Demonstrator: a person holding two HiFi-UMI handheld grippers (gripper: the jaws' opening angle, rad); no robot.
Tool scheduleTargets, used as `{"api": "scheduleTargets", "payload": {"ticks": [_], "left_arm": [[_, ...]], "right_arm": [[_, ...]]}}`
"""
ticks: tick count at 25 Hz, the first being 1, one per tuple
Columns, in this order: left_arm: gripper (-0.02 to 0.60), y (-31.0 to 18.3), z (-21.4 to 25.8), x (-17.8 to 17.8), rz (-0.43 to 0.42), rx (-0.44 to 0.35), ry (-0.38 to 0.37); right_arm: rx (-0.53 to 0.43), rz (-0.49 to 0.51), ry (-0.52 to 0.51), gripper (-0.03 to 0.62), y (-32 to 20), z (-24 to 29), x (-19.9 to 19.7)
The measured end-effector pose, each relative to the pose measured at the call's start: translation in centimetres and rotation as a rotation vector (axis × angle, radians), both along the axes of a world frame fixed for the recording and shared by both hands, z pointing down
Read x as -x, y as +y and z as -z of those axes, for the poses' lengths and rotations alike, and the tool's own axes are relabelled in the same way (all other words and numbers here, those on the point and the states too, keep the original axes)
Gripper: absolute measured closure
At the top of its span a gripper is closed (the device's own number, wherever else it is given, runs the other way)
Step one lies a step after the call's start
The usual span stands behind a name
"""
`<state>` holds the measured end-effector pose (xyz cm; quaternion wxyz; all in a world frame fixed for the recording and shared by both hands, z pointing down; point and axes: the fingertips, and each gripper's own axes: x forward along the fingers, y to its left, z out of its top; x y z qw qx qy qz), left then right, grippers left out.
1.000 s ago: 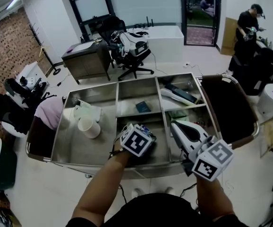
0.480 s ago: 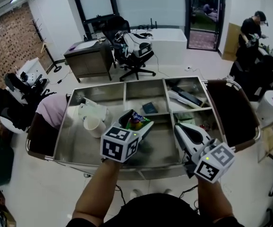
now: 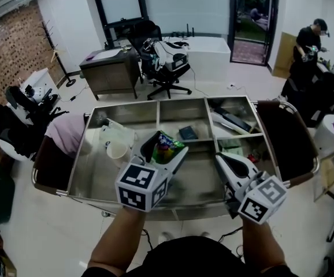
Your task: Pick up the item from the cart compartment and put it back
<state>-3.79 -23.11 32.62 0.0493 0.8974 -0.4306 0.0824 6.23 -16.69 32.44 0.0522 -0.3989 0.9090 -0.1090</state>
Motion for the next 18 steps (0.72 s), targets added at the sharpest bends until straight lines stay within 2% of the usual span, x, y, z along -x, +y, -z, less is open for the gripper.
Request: {"api": "scheduleTargets", "payload": {"ticks": [6,10,13,18], "left_arm": [[0.231,3.2,4.8,1.5,0.011,-0.129,0.09],[0.231,4.9,5.9,2.7,0.025,-0.198,0.146],[0.231,6.1,5.5,3.6,0.034,-0.215,0.182],[0.231,7.9,4.6,5.2,0.051,-0.217,0.201]], "right_arm": [[0.0,-0.008,-0.003,0.579,0.0,0.1,0.1],[-0.012,-0.009,-0.019,0.579,0.5,0.5,0.2],[-0.018,-0.008,-0.019,0.579,0.9,0.6,0.4],[-0.008,-0.018,-0.019,0.579,0.7,0.2,0.1]]}}
